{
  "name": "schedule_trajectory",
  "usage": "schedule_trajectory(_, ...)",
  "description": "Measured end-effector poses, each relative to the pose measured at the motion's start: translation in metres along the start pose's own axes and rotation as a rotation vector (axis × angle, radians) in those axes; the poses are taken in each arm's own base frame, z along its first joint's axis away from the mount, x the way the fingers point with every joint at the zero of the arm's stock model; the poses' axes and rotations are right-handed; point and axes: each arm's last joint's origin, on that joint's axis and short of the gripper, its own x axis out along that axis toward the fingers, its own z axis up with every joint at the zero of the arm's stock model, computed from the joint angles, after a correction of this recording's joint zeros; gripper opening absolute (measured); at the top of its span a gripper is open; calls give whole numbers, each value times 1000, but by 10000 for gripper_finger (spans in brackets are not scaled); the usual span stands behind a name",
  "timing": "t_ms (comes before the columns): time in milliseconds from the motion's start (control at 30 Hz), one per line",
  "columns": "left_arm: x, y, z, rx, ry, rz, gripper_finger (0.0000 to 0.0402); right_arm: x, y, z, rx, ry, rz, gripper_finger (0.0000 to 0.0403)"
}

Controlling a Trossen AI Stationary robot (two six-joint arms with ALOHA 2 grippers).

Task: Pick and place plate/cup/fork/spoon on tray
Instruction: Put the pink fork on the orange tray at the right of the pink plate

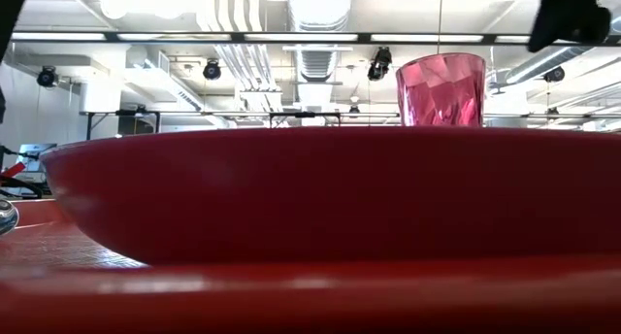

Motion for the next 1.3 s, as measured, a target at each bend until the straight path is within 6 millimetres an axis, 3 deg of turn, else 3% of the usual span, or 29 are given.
schedule_trajectory(200,-79,13,-27,-193,43,326,95,4,7,-7,60,230,102,9)
schedule_trajectory(367,-133,18,-48,-313,-33,399,76,16,19,-8,29,261,110,9)
schedule_trajectory(533,-160,20,-59,-360,-92,408,57,22,49,6,-95,110,357,9)
schedule_trajectory(633,-161,19,-64,-401,-85,405,54,15,60,16,-183,16,434,9)
schedule_trajectory(733,-143,15,-67,-379,-16,396,54,1,65,27,-257,-106,419,9)
schedule_trajectory(933,-74,4,-80,-302,229,370,78,-55,70,58,-348,-413,370,9)
schedule_trajectory(1133,18,-14,-101,-265,356,217,124,-108,70,79,-431,-591,409,9)
schedule_trajectory(1300,91,-28,-121,-57,410,166,151,-121,68,83,-462,-621,413,9)
